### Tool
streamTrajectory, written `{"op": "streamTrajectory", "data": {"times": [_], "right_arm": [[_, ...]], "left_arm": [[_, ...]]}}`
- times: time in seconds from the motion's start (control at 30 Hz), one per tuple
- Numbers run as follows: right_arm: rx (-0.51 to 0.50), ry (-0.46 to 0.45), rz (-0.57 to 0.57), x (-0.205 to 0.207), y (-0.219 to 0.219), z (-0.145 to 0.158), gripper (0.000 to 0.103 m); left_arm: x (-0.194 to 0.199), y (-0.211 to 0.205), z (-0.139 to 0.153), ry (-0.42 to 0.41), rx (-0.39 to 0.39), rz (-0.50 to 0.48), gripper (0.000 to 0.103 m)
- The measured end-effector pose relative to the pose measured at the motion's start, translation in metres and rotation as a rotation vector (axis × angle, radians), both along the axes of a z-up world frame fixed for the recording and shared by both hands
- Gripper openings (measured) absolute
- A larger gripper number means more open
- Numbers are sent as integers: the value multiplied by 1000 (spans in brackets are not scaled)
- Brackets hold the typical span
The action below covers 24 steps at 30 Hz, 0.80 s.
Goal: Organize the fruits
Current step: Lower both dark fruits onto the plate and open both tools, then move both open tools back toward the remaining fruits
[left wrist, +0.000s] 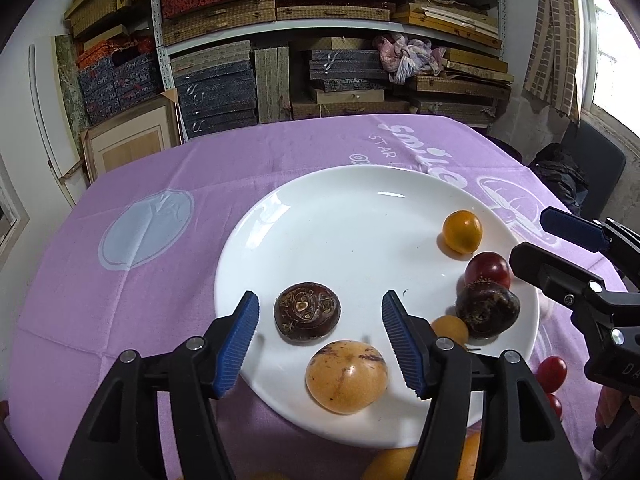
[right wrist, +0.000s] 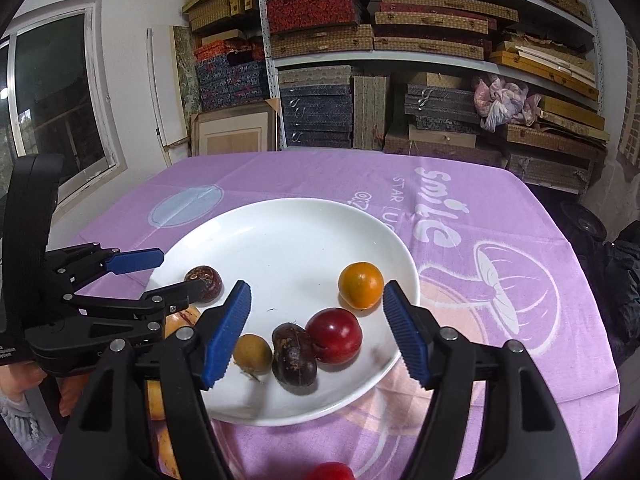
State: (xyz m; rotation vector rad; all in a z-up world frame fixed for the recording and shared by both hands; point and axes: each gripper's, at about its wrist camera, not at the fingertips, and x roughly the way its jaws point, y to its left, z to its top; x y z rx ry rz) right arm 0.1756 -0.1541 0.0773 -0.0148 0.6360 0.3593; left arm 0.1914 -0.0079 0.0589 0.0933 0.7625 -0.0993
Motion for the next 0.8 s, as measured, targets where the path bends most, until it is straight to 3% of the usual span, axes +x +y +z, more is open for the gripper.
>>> {"op": "streamTrajectory", "data": {"times": [0.17, 0.4, 0.63, 0.8], "right_arm": [[63, -53, 9, -31, -6, 30, 74], [129, -109, 61, -98, -15, 62, 81], [104, -91, 72, -158, -25, 28, 85], [73, -24, 55, -166, -31, -3, 87]], "left_arm": [[-31, 14, 31, -50, -49, 12, 67], [-94, 62, 45, -83, 35, 117, 72], [-148, 103, 13, -58, -40, 200, 73], [-172, 98, -7, -75, -74, 180, 73]]}}
